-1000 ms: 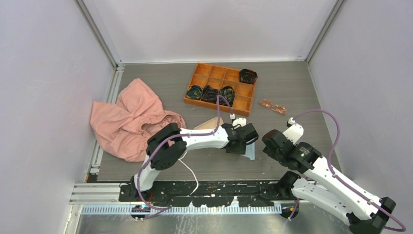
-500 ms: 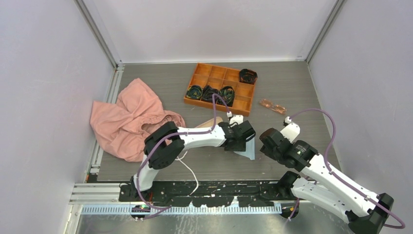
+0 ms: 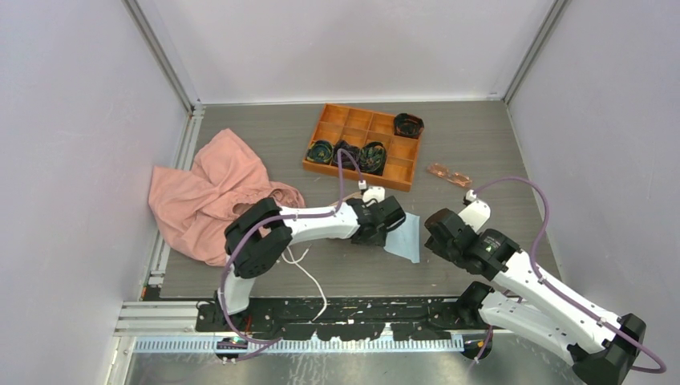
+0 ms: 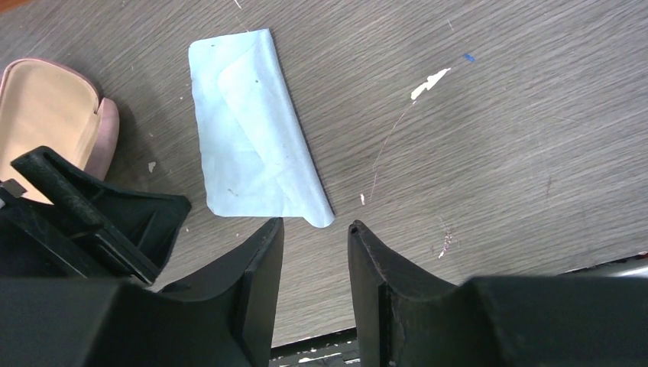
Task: Organize the sunglasses
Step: Adjust the sunglasses case at the center of the board.
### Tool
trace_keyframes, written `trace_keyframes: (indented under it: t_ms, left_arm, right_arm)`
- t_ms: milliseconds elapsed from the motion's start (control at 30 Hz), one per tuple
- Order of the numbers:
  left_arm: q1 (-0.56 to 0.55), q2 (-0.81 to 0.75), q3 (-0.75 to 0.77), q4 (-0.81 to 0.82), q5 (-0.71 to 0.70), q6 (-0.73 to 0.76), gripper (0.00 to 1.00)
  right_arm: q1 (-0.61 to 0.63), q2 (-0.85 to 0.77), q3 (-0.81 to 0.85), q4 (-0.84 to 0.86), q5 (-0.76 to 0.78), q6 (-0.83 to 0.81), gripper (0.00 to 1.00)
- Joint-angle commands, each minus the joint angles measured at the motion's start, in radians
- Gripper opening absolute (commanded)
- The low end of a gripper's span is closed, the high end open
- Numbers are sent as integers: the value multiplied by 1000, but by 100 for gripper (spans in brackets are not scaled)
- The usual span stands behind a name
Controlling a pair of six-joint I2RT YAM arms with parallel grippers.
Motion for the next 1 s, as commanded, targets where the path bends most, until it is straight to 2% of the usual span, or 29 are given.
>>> trace_keyframes:
  t_ms: [0,267,500,633,800,900,967]
  left_arm:
    - [43,-68,-48,-31,-50,61,48]
    - [165,-134,-191,8,-49,94,47]
    - [222,-160,-201,11,-17,156,48]
    - [161,-194,-193,-16,-2,159,48]
    - [3,-262,-165,-32,1,92,52]
    - [-20,-251,-153,21,46,41,53]
    - [-19,-219,-142,51,53,19,58]
  right_arm:
    - [-3,26,5,51,8,-2,42]
    - [-2,41,13,63,7,-16,42]
    - [-2,46,9,74,2,-18,42]
    - [-3,55,8,71,-2,-26,43]
    - [-2,58,-3,80,-2,-24,42]
    - [-2,63,3,89,5,-27,43]
    - [-2,66,7,89,7,-31,43]
